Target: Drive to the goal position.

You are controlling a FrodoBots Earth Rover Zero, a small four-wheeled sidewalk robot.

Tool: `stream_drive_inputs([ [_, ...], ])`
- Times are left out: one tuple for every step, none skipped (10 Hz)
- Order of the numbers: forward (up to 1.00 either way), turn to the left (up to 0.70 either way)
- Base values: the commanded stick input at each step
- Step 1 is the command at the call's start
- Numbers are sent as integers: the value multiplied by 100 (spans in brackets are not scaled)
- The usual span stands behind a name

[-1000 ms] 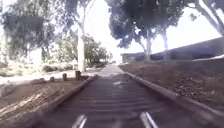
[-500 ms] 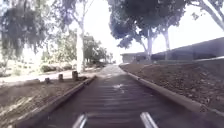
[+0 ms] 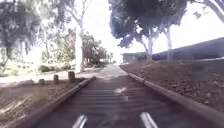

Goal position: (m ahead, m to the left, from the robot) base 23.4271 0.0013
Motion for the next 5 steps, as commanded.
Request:
stream_drive_inputs([
  [100, 0],
  [100, 0],
  [100, 0],
  [100, 0],
  [100, -33],
])
